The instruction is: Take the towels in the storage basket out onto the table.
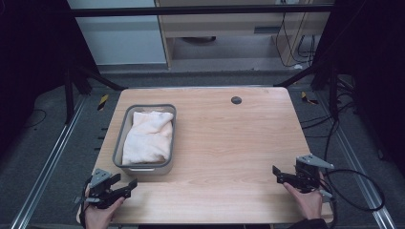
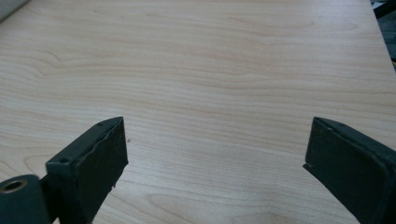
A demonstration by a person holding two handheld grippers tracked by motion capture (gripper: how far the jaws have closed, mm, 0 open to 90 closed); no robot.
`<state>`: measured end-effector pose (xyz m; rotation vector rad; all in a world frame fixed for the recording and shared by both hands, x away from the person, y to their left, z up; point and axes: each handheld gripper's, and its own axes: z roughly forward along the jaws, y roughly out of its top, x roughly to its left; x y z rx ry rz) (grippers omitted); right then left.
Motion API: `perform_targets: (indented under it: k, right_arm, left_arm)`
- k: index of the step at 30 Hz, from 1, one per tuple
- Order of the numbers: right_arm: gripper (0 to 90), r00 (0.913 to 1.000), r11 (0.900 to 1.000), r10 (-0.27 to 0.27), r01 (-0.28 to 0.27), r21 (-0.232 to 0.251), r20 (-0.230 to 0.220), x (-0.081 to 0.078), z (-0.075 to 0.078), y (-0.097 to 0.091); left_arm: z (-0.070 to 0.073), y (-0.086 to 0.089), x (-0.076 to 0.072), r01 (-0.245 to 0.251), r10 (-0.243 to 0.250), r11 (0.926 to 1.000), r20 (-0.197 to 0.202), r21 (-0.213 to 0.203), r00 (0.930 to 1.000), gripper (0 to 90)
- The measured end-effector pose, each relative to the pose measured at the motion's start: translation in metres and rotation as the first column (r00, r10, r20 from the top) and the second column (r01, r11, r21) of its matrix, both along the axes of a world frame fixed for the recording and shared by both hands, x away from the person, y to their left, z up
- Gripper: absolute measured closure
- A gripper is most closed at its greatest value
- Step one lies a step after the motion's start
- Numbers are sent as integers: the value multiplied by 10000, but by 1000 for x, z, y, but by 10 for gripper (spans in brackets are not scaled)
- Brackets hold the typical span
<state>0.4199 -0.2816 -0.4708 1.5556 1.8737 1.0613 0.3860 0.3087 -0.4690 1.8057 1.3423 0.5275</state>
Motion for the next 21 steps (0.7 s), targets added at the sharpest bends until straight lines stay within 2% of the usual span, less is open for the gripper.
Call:
perform_targets:
  k: [2,6,9,12,15,21]
  right_arm:
    - [73,10000,10000,11,-11,-48,84,-1,2,1]
    - [85,9999,9986,74,-66,-525,149,-1,-1,6]
    - [115,9996,9972,-22,42,-744,270,-4,0,8]
    - [135,9993,9981,-95,116,-603,356,-5,1,6]
    - [141,9993,9973,-173,197,-713,337,-6,1,5]
    - [142,9991,9967,-175,204,-785,378,-5,0,5]
  left_arm:
    - [3,1,-1,39,-38,10000,161,-63,9999,280]
    - [12,7,-3,-7,18,9998,528,-212,9986,294]
    - [19,10,-2,74,-54,9994,584,-336,9983,300]
    - [25,9,0,239,-229,9996,634,-144,9977,295]
    - [34,11,1,357,-329,9988,814,-334,9961,288]
    - [46,16,4,429,-390,9983,974,-388,9945,282]
